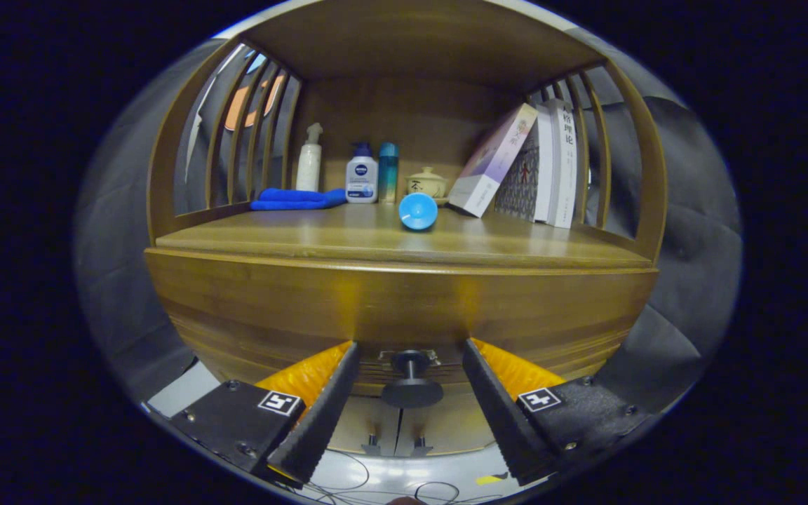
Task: Pull open the drawer, take out the items inside it, and place them on the countertop above the cabinet.
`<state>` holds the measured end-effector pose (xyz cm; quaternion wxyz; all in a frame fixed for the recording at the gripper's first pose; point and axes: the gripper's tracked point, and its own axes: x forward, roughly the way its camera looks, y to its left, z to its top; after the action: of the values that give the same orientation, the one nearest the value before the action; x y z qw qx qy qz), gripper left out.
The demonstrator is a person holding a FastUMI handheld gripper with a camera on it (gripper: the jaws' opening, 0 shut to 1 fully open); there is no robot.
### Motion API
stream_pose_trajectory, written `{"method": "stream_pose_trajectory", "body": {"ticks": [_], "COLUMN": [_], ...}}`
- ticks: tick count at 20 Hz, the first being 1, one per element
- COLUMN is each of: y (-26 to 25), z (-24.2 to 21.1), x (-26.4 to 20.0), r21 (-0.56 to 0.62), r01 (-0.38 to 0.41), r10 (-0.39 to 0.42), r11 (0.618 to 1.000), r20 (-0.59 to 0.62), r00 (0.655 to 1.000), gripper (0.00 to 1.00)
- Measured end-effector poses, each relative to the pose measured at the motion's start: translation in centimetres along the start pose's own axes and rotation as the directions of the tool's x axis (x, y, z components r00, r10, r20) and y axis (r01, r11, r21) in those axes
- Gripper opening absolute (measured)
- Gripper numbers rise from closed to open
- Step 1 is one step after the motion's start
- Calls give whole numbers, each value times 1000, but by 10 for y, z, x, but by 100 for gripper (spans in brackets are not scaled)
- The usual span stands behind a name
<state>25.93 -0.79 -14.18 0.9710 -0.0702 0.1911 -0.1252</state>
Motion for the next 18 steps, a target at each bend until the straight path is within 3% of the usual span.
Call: {"method": "stream_pose_trajectory", "body": {"ticks": [4,7,13,18], "y": [11,11,13,5], "z": [-16,-2,47,70], "x": [-5,-31,-125,-200], "r21": [-12,13,-12,16], "r01": [-53,-71,-142,-208], "r10": [52,71,143,201], "r11": [999,997,990,978], "r20": [-59,-17,147,201], "r00": [997,997,979,959], "gripper": [98,98,98,99]}}
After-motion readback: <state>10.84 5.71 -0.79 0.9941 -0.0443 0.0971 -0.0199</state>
